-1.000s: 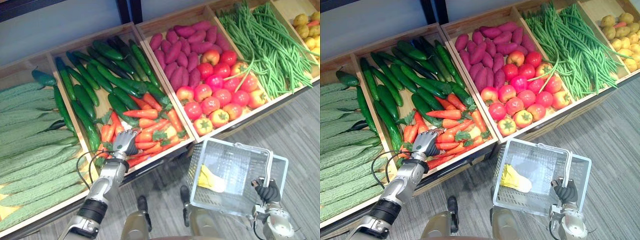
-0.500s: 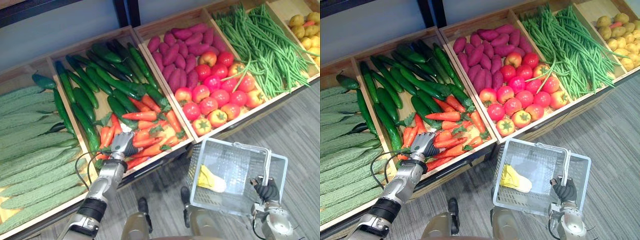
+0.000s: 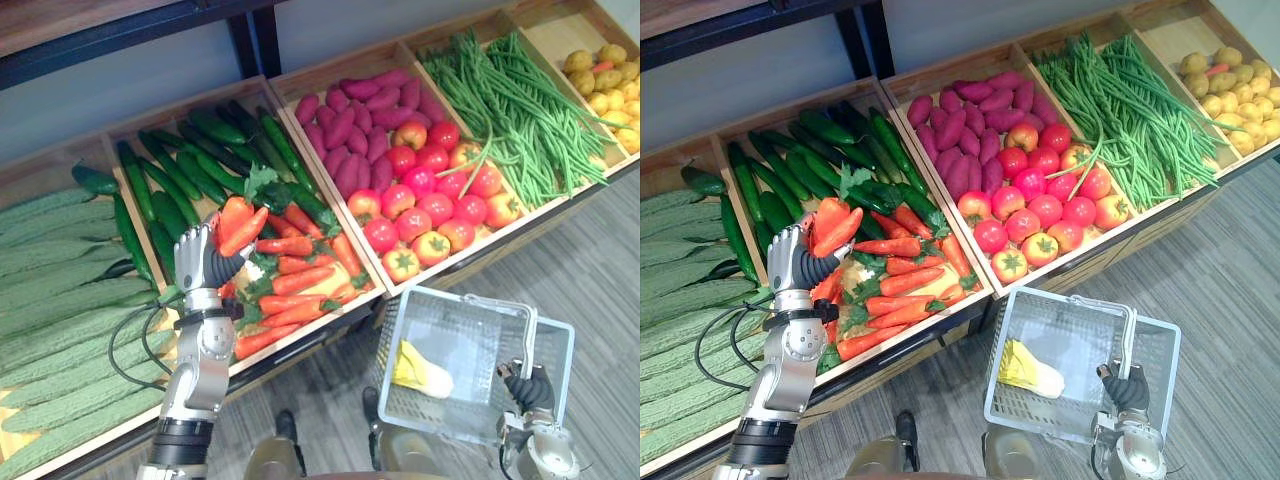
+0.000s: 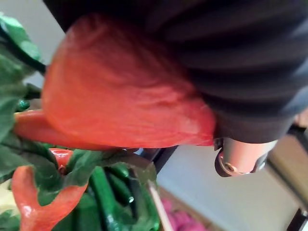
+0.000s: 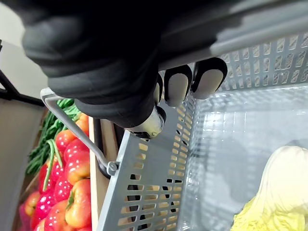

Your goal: Pick vegetable in the basket

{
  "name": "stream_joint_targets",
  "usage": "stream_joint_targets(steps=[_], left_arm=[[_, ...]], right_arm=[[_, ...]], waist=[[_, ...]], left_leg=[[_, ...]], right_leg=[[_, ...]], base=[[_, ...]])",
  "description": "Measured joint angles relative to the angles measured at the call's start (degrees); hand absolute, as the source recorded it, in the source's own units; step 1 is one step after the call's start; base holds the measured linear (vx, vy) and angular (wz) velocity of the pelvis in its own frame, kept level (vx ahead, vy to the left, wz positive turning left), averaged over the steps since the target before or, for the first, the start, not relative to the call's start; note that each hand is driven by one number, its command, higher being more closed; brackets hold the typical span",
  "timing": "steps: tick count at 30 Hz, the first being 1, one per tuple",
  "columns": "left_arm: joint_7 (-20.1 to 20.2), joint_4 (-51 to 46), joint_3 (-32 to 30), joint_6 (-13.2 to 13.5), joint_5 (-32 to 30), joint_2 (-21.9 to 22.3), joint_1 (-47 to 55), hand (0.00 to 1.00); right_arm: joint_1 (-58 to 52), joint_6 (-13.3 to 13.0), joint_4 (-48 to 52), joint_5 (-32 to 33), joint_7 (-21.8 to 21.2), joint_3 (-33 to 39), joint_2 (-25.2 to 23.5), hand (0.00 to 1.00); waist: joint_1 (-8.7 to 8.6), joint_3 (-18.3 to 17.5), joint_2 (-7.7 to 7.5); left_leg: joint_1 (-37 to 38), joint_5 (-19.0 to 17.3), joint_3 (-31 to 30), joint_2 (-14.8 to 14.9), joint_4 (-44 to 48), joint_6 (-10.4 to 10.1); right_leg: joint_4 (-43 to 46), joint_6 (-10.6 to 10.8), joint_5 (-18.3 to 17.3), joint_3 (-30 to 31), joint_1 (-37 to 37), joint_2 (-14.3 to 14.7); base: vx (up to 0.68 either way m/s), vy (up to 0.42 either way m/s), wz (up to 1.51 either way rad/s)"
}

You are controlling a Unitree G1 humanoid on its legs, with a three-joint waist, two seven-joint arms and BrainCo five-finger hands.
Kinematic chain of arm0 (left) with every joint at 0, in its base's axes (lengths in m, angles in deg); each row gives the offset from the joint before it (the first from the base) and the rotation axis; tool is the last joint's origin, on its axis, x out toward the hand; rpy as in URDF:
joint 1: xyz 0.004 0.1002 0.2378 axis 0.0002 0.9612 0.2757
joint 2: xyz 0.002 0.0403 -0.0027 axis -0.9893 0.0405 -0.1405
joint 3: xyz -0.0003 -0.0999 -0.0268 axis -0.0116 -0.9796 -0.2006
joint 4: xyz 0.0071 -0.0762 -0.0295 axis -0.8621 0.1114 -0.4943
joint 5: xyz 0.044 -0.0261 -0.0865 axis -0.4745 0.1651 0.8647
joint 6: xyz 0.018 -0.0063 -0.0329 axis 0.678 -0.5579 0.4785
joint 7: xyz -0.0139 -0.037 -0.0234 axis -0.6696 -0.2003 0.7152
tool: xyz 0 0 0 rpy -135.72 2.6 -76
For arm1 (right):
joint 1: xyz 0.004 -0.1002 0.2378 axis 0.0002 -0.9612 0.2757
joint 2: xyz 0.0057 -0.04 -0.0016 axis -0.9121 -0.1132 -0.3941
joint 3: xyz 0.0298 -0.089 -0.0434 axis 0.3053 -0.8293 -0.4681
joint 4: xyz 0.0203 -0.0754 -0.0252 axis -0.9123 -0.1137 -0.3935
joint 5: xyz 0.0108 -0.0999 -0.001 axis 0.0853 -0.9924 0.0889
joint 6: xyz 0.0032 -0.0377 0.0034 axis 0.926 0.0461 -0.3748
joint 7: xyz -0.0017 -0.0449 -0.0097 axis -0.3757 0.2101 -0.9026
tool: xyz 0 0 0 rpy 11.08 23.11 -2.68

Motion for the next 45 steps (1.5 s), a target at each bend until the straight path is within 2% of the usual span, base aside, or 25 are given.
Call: stream_joint_targets(steps=[6,8,13,15,17,20,21,23,24,26,27,28,29,30,31,32,33,34,35,36,37,38,39,41,45], left_arm=[[0.4,-2.7,5.3,3.8,11.8,4.1,5.1,1.0],[0.5,-3.3,7.1,4.0,14.4,4.3,5.7,1.0],[2.0,-3.5,9.7,5.6,22.2,4.7,7.1,1.0],[2.8,-3.5,10.3,5.6,23.6,4.5,6.8,1.0],[2.8,-3.5,11.0,5.7,24.0,4.6,6.7,1.0],[2.8,-3.5,10.3,6.1,25.0,4.6,6.5,1.0],[2.9,-3.4,10.2,6.5,25.1,4.6,6.1,1.0],[3.0,-2.3,10.3,6.9,25.1,4.7,4.4,1.0],[3.2,-0.2,10.3,6.9,25.1,4.8,2.8,1.0],[4.2,2.6,10.6,7.0,25.1,4.7,0.7,1.0],[4.6,4.7,11.2,7.0,25.4,4.7,-0.8,1.0],[5.1,6.7,11.7,7.0,25.9,4.9,-1.3,1.0],[5.2,7.5,11.8,7.0,26.0,4.9,-1.3,1.0],[5.2,8.4,12.4,7.0,26.1,4.9,-1.3,1.0],[5.3,8.5,13.8,7.3,26.7,5.0,-1.4,1.0],[5.3,8.9,14.4,7.4,27.0,5.0,-1.5,1.0],[5.2,10.3,15.1,7.5,27.1,5.0,-1.9,1.0],[5.2,11.7,15.3,7.4,27.2,4.8,-2.3,1.0],[5.1,13.2,15.3,7.1,27.1,4.8,-2.2,1.0],[5.0,13.3,15.4,7.0,27.1,5.1,-2.2,1.0],[5.1,13.7,15.6,7.1,27.1,5.2,-2.5,1.0],[5.2,14.2,16.0,6.9,27.1,4.8,-2.6,1.0],[5.2,14.3,16.1,6.4,27.1,3.8,-2.7,1.0],[5.2,14.4,16.7,5.8,27.1,2.7,-3.6,1.0],[5.3,14.4,17.3,5.5,27.1,2.6,-3.9,1.0]], right_arm=[[-0.1,1.4,0.9,-0.1,0.1,-0.4,-3.2,1.0],[-0.3,2.3,2.3,-0.2,0.2,-1.3,-4.5,1.0],[-0.9,2.6,7.9,-0.6,2.1,-1.6,-5.2,1.0],[-0.5,2.5,11.2,-0.7,3.1,-1.6,-5.5,1.0],[0.9,2.4,12.2,-1.2,4.0,-2.3,-6.1,1.0],[4.4,2.3,10.4,-2.2,3.9,-4.4,-6.0,1.0],[6.2,2.3,8.9,-2.7,3.9,-5.4,-6.0,1.0],[8.3,2.3,7.5,-3.3,3.8,-6.6,-5.9,1.0],[9.7,2.3,6.3,-3.3,3.7,-7.0,-5.7,1.0],[10.4,2.3,5.7,-3.3,3.7,-7.9,-4.7,1.0],[10.4,2.3,5.7,-3.2,3.7,-8.1,-4.2,1.0],[10.5,2.3,5.8,-3.2,3.7,-9.0,-3.5,1.0],[10.4,2.3,5.8,-3.2,3.7,-9.4,-3.3,1.0],[10.5,2.3,6.4,-3.1,3.9,-10.1,-3.0,1.0],[10.7,1.8,6.8,-3.1,3.8,-10.7,-2.6,1.0],[11.0,1.6,6.8,-3.1,3.8,-10.9,-2.6,1.0],[11.8,1.2,6.7,-3.2,3.6,-11.8,-2.3,1.0],[12.5,1.1,6.7,-3.2,3.5,-12.5,-1.9,1.0],[13.2,1.1,6.2,-3.4,3.3,-13.4,-0.7,1.0],[13.1,1.0,6.2,-3.5,3.3,-13.8,-0.2,1.0],[13.0,0.7,5.5,-3.8,2.7,-14.1,0.4,1.0],[12.8,0.7,5.1,-3.9,2.5,-14.1,0.3,1.0],[12.1,0.6,5.1,-3.9,2.1,-15.5,-0.1,1.0],[10.8,0.6,5.1,-3.9,0.9,-16.2,-1.4,1.0],[9.9,1.3,5.1,-3.8,-1.5,-19.5,-1.7,1.0]], waist=[[0.95,-1.8,0.29],[1.88,-1.8,0.33],[1.66,-2.0,0.54],[1.62,-2.1,0.52],[1.56,-2.2,0.34],[1.52,-2.3,0.46],[1.53,-2.3,0.44],[1.25,-2.4,0.65],[0.54,-2.7,1.27],[-0.28,-3.0,1.78],[-0.69,-3.0,1.77],[-0.91,-2.9,1.79],[-0.9,-2.9,1.7],[-0.63,-2.7,1.5],[-0.12,-2.7,1.43],[0.08,-2.6,1.24],[0.34,-2.2,0.5],[0.47,-2.2,0.48],[0.52,-2.2,0.81],[0.56,-2.3,1.48],[0.6,-2.4,3.04],[0.57,-2.6,2.65],[0.3,-3.0,0.82],[0.06,-3.2,-1.09],[0.11,-3.3,-1.01]], left_leg=[[1.0,-1.2,3.7,1.0,1.5,-0.4],[0.9,-2.9,6.4,2.2,4.1,-0.7],[0.5,-8.9,15.0,6.8,12.9,-1.4],[1.1,-10.3,20.6,8.6,14.7,-1.2],[3.8,-10.5,26.9,9.5,13.8,-1.2],[9.2,-10.2,33.7,9.2,10.6,-2.0],[11.4,-9.6,36.5,8.7,8.4,-3.1],[14.1,-9.0,38.2,8.3,5.8,-4.0],[14.9,-8.8,38.0,9.4,6.5,-4.2],[14.4,-8.5,37.0,12.2,12.3,-3.8],[13.1,-7.0,34.6,14.8,19.5,-1.5],[11.5,-2.2,30.4,17.4,29.0,2.8],[10.3,-0.4,27.6,18.1,33.2,3.6],[6.3,-3.5,20.5,17.0,39.3,2.4],[1.5,-6.8,14.1,14.1,40.9,2.4],[-0.5,-8.0,11.7,12.3,40.3,2.5],[-4.1,-10.3,6.7,8.2,35.7,3.2],[-6.0,-10.6,3.5,5.1,31.0,3.6],[-7.0,-9.2,-1.4,1.4,21.2,2.0],[-6.9,-6.5,-3.2,0.6,16.2,0.7],[-6.7,-1.7,-4.4,0.9,12.2,1.3],[-5.8,-2.0,-3.8,0.6,11.4,1.2],[-4.6,-1.6,-2.6,-0.7,8.7,2.0],[-2.3,0.2,-0.9,-3.2,2.8,3.1],[0.3,1.0,1.1,-4.6,-0.3,3.8]], right_leg=[[-1.3,1.0,0.7,3.1,0.3,1.4],[-1.3,1.2,1.3,5.6,-0.4,2.6],[-1.2,0.9,2.9,11.6,-2.9,6.2],[-1.2,0.3,2.9,5.2,-5.4,4.6],[0.0,-3.1,2.0,-10.8,-7.6,-0.2],[1.5,-4.7,1.6,-31.1,-6.9,-5.7],[2.2,-5.7,2.3,-36.9,-6.5,-6.7],[2.8,-6.3,3.6,-35.7,-7.7,-5.1],[2.5,-6.4,3.4,-33.4,-7.7,-2.8],[2.0,-6.8,3.2,-31.3,-7.2,-0.8],[1.6,-7.0,3.4,-29.6,-6.0,0.4],[0.4,-7.2,3.2,-27.2,-3.2,1.6],[-0.6,-7.3,3.2,-25.9,-1.4,1.8],[-2.2,-7.5,2.7,-23.5,1.0,1.8],[-3.2,-7.5,2.4,-21.5,2.6,1.2],[-3.4,-7.4,2.3,-20.7,3.0,0.8],[-3.4,-7.0,2.1,-18.5,3.7,-0.4],[-3.5,-6.3,1.9,-17.0,4.2,-1.1],[-3.3,-4.0,2.0,-15.0,5.1,-1.6],[-3.2,-3.2,1.9,-14.0,5.4,-1.1],[-3.4,-1.8,1.3,-12.1,5.8,0.5],[-3.7,-1.5,1.5,-11.2,6.4,0.2],[-5.3,-0.6,2.1,-10.1,6.7,-1.2],[-6.4,0.2,2.3,-8.5,6.4,-3.3],[-6.5,0.9,1.9,-7.0,6.5,-4.5]], base=[[-0.05,-0.001,-0.28],[-0.07,0.011,-0.82],[-0.05,0.043,-1.11],[-0.05,0.031,-1.41],[0.01,0.031,-1.36],[0.12,-0.004,-1.41],[0.17,-0.086,-1.32],[0.17,-0.135,-1.38],[0.2,-0.153,-1.38],[0.18,-0.085,-0.95],[0.25,-0.056,-0.97],[0.28,-0.051,-0.98],[0.3,-0.01,-0.99],[0.28,0.064,-0.93],[0.26,0.093,-0.84],[0.28,0.165,-0.8],[0.22,0.153,-0.69],[0.25,0.244,-0.97],[0.14,0.204,-0.83],[0.14,0.286,-0.94],[0.08,0.208,-0.66],[0.14,0.225,-0.59],[0.13,0.129,-0.3],[0.15,0.139,-0.16],[0.13,0.09,-0.17]])
